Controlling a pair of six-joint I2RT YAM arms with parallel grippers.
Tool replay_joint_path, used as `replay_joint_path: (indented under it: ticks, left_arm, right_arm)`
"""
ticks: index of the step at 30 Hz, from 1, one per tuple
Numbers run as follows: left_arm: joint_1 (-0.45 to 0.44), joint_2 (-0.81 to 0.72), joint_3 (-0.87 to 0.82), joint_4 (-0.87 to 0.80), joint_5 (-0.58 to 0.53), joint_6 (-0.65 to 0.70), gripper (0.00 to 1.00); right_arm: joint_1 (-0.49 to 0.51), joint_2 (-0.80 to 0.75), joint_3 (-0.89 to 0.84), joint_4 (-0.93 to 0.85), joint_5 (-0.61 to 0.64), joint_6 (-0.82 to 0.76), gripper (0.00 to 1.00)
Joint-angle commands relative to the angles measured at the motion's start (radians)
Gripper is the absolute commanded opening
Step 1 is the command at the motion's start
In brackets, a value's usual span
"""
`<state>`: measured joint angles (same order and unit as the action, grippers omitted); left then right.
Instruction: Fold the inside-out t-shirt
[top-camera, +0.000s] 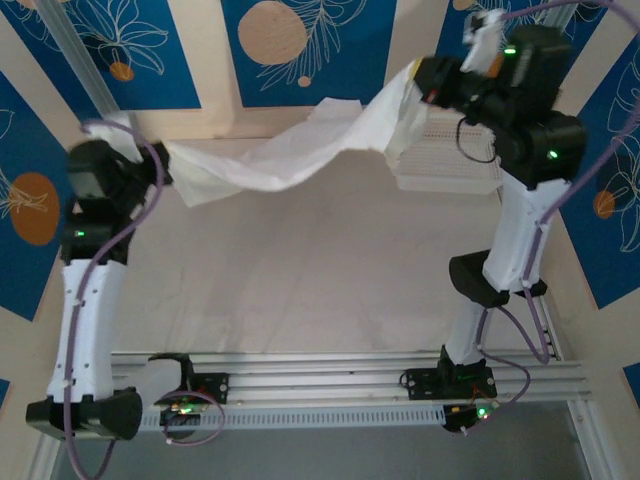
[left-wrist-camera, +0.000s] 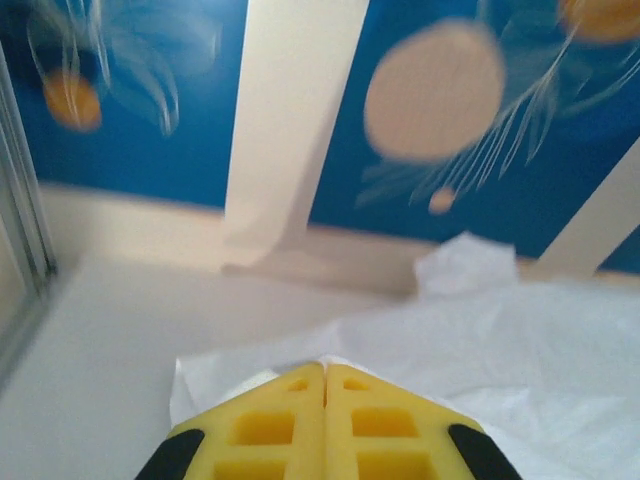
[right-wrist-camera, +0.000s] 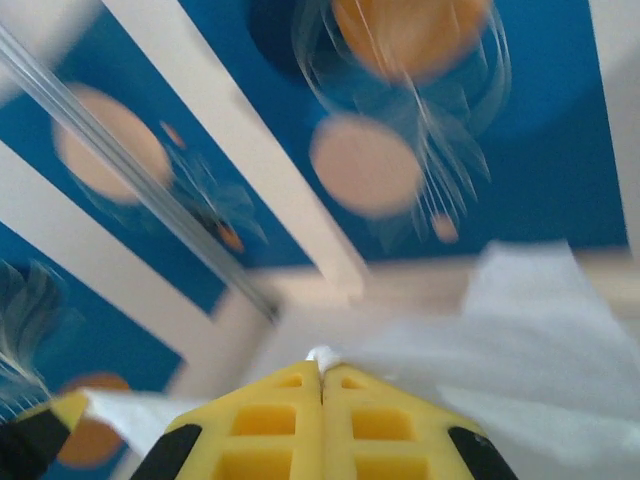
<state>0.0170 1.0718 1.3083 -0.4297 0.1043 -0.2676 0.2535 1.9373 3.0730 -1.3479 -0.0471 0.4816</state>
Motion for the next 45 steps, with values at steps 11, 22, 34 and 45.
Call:
replay_joint_path:
  ticks: [11,22,34,45]
  left_arm:
    - [0.009,-0.281,-0.689,0.054,-0.027,-0.301,0.00]
    - [0.008,-0.530,-0.897,-0.170,-0.069,-0.552,0.03]
    - [0.008,-0.890,-0.841,-0.005,-0.152,-0.539,0.39]
    - [-0.054,0.136,-0.452,0.046,-0.099,-0.353,0.03]
  right_arm:
    - [0.204,-0.411,-1.270,-0.084,0.453,-0.058,0.00]
    - [0.084,-1.112,-2.119,0.421,0.237,0.485,0.00]
    - [0.081,-1.484,-2.214,0.768,0.411,0.410,0.43]
    - [-0.023,-0.598,-2.085,0.944,-0.008,0.303,0.16]
